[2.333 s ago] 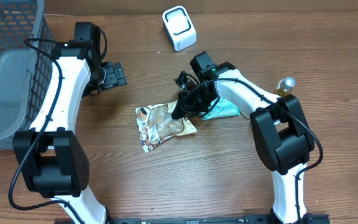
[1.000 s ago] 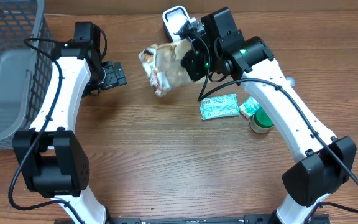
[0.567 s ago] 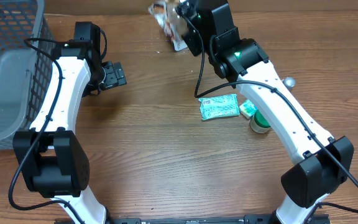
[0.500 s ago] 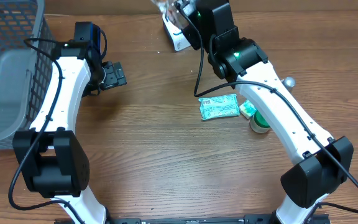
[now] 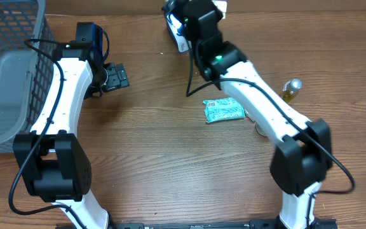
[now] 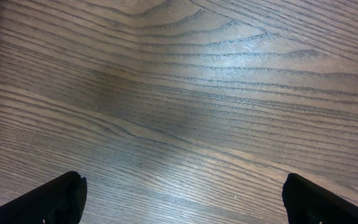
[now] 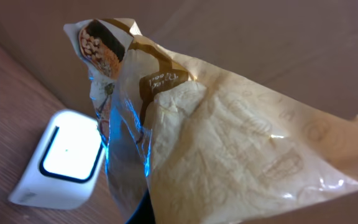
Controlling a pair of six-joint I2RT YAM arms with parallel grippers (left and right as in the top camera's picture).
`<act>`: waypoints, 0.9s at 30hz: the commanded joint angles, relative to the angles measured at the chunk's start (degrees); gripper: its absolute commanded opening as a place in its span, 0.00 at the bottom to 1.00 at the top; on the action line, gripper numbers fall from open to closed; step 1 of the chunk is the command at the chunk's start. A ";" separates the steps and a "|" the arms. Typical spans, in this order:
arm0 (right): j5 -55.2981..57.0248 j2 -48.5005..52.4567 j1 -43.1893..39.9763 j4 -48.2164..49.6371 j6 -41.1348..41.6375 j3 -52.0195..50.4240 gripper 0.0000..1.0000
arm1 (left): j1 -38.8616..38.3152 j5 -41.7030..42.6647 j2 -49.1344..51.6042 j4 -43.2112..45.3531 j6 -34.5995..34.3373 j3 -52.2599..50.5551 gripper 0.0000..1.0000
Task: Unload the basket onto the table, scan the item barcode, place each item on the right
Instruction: 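Raise the snack bag to the white scanner window, right gripper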
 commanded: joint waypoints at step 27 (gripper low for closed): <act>4.79 7.74 0.48 11.21 -4.94 0.33 0.04 | -0.26 -0.74 0.07 0.09 0.22 1.11 1.00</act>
